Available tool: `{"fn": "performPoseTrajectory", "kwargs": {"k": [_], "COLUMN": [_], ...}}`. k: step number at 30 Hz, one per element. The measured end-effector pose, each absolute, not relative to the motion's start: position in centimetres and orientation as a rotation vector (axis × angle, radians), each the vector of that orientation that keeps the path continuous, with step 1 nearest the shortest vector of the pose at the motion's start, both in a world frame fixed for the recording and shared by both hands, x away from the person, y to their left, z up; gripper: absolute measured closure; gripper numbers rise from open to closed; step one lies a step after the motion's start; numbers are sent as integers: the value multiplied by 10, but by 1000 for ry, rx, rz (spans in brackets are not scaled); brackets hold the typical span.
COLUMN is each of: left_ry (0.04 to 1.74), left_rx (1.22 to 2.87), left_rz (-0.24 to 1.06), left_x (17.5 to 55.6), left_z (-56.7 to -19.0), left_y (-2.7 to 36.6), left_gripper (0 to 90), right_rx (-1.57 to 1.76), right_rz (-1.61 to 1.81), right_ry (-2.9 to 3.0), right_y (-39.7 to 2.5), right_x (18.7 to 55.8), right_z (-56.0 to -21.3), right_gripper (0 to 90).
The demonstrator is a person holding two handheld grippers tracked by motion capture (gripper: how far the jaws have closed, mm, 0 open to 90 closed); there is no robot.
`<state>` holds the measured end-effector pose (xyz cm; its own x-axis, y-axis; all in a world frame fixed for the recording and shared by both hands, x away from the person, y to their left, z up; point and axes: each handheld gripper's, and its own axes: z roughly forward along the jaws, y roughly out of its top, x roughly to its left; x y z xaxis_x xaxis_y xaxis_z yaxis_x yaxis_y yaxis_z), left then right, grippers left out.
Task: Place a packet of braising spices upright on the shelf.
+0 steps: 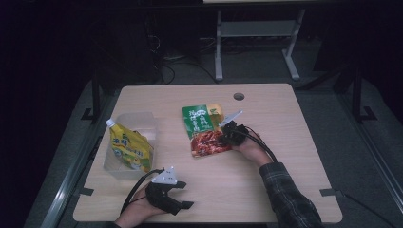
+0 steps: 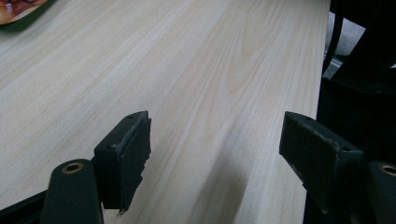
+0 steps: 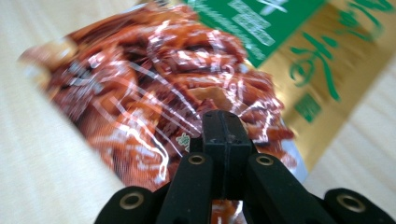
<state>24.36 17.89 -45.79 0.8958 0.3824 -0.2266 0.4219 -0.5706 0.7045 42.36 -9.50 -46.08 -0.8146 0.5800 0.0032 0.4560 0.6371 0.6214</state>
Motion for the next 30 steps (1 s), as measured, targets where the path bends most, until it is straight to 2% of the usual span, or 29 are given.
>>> {"fn": "performPoseTrajectory", "kwargs": {"k": [12, 19, 23, 30], "left_ry": [572, 573, 566, 568], "left_rx": [2237, 2238, 2237, 2231], "left_rz": [-53, -57, -51, -55], "left_x": [244, 244, 244, 244], "left_z": [-458, -458, -457, -457], "left_y": [180, 179, 180, 181], "left_gripper": [243, 243, 243, 243], "right_rx": [635, 560, 581, 864], "right_rz": [927, 985, 1037, 1129], "right_ry": [2764, 2825, 2819, 2594], "right_y": [-69, -51, -44, -35], "right_x": [391, 386, 391, 433], "right_z": [-459, -460, -458, -452], "right_gripper": [900, 900, 900, 900]}}
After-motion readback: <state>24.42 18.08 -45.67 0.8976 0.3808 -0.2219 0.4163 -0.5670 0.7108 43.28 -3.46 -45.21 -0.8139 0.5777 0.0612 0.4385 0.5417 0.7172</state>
